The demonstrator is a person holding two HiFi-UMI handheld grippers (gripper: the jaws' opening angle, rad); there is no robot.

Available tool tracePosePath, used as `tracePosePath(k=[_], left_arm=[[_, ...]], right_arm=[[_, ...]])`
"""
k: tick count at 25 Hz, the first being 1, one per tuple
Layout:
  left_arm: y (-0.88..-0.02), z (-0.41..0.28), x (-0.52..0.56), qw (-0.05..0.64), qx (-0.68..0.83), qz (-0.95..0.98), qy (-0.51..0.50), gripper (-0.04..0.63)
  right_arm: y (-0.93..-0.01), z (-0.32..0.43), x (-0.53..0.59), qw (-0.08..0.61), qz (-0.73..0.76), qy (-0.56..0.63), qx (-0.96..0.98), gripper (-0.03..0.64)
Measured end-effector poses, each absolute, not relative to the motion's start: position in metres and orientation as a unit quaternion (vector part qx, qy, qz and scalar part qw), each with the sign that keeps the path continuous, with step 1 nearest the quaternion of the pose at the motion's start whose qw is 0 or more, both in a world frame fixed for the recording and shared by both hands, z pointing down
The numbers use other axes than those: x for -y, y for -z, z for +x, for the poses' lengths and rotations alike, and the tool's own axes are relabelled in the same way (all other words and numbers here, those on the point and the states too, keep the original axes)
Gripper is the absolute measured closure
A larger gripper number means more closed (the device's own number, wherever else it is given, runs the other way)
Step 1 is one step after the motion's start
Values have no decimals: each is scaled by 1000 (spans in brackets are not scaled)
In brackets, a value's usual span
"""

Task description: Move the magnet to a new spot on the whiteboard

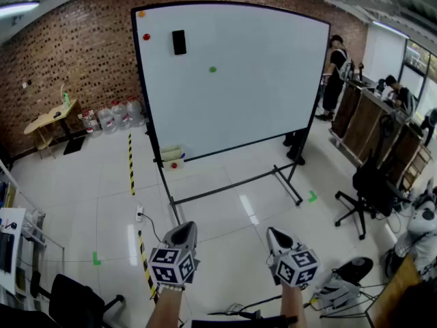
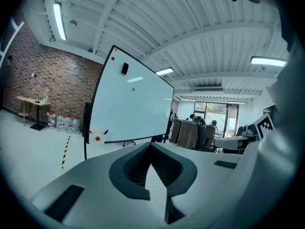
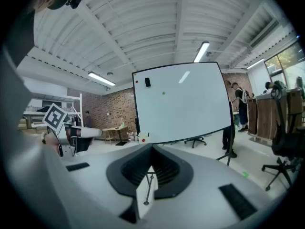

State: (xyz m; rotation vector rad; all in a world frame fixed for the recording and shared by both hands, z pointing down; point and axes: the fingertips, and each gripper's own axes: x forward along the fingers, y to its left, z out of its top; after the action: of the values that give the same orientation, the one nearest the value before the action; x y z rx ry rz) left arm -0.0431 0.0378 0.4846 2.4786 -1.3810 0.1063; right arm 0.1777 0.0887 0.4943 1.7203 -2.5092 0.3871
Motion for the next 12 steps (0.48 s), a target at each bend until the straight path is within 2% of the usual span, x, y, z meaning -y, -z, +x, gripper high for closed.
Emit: tracePosePath(k=[12], left_arm=[[-494,-3,-2,176,508,843,-13,597]], right_arm=[[-504,229,-49,31,532,-134,835,609]])
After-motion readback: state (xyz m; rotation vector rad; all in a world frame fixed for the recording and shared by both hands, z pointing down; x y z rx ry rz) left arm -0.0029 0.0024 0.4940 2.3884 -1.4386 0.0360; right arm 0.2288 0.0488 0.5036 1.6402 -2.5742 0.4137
